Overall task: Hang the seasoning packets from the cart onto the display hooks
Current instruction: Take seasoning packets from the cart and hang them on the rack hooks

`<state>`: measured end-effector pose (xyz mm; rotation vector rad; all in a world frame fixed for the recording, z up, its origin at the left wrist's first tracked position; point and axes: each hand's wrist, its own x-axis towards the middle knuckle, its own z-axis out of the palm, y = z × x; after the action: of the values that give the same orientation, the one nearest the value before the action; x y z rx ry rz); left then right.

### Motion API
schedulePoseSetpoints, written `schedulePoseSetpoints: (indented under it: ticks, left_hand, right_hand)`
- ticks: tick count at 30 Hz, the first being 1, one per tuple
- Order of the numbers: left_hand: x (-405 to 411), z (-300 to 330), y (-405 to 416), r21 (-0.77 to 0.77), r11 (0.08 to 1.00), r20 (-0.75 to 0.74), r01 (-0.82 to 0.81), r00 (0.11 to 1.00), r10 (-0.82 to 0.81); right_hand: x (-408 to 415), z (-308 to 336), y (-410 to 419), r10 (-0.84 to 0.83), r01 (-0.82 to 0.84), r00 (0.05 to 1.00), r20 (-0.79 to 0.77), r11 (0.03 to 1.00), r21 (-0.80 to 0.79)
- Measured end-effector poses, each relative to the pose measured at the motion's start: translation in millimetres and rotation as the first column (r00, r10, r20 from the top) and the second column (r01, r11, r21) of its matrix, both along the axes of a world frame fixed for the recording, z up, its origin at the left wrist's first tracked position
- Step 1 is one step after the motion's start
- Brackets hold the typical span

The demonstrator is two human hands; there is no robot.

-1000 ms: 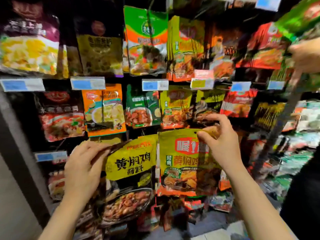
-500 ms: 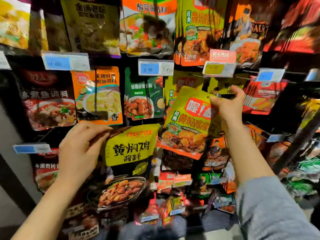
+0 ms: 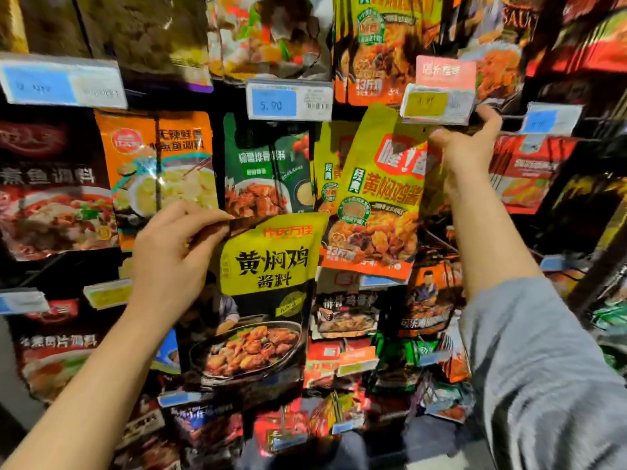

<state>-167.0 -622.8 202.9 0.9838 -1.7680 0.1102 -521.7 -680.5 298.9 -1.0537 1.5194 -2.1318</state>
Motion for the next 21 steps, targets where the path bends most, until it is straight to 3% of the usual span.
schedulePoseSetpoints:
  ticks: [9,15,21]
  left_hand:
    - [-14.8,9.9,-9.8,-0.034,0.999,0.015,0.03,0.999,-0.029]
    - [-14.6,10.5,-4.9,-0.016,1.0,0.015,-0.001,1.0,0.001]
    - [-2.2,18.6,0.1,0.043,0.998,-0.029,-0.039,0.999,0.04]
  right_hand:
    - [-4.8,-0.7,-21.2,-0.03,0.03,0.991,-0.129,1.0,0.0]
    - [-0.2,-9.3,-32.7,-0.217,0.225,0.949,-0.23,0.974,0.008]
    - [10.6,-30.0,-36.2,-0.314,0.319,0.946,-0.087,0.946,0.053]
